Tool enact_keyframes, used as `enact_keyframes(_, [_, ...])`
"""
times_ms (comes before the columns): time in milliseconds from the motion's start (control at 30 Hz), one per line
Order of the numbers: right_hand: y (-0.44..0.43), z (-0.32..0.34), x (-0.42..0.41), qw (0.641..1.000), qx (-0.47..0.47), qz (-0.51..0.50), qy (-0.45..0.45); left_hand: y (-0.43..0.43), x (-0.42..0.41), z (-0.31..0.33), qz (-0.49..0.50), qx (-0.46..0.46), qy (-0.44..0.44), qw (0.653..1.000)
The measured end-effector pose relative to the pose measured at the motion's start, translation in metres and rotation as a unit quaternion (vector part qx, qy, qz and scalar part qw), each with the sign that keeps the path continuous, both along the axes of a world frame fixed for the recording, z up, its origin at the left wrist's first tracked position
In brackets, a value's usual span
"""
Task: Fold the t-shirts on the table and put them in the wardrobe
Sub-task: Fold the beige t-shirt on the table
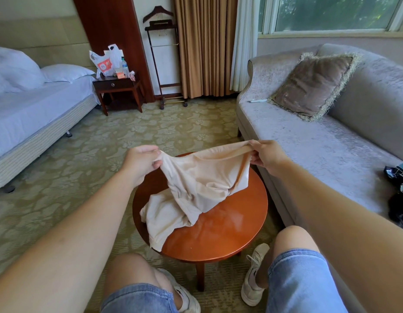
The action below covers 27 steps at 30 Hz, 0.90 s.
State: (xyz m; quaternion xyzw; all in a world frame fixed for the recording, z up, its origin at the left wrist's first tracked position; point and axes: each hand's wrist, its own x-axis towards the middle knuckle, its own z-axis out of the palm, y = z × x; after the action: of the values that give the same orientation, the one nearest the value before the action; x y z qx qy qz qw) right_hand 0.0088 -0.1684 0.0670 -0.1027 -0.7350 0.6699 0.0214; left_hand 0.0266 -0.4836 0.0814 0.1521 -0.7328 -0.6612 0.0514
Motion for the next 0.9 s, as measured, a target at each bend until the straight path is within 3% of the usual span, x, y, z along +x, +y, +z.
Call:
enact_keyframes(233, [-0.01,0.062,0.011,0.989,-0.052,-0.11,0.086,0.009,0.011,0.059,0.132,0.018,0.125,0.983])
enact_keyframes(333, [-0.011,0.102,0.021,0.98,-0.05,-0.129,0.145,0.015,0.024,0.097,0.162,-0.011,0.18,0.97])
enact_keyframes(400, [-0.013,0.133,0.033,0.971,-0.047,-0.13,0.195,0.016,0.034,0.125,0.18,0.015,0.211,0.961])
enact_keyframes(633, [-0.016,0.226,0.064,0.944,-0.044,-0.113,0.307,0.017,0.073,0.214,0.179,0.121,0.309,0.926])
enact_keyframes(767, [-0.017,0.262,0.076,0.935,-0.057,-0.111,0.333,0.014,0.085,0.245,0.178,0.122,0.342,0.915])
enact_keyframes(900, [-0.016,0.273,0.071,0.942,-0.052,-0.105,0.313,0.006,0.077,0.247,0.172,0.107,0.324,0.924])
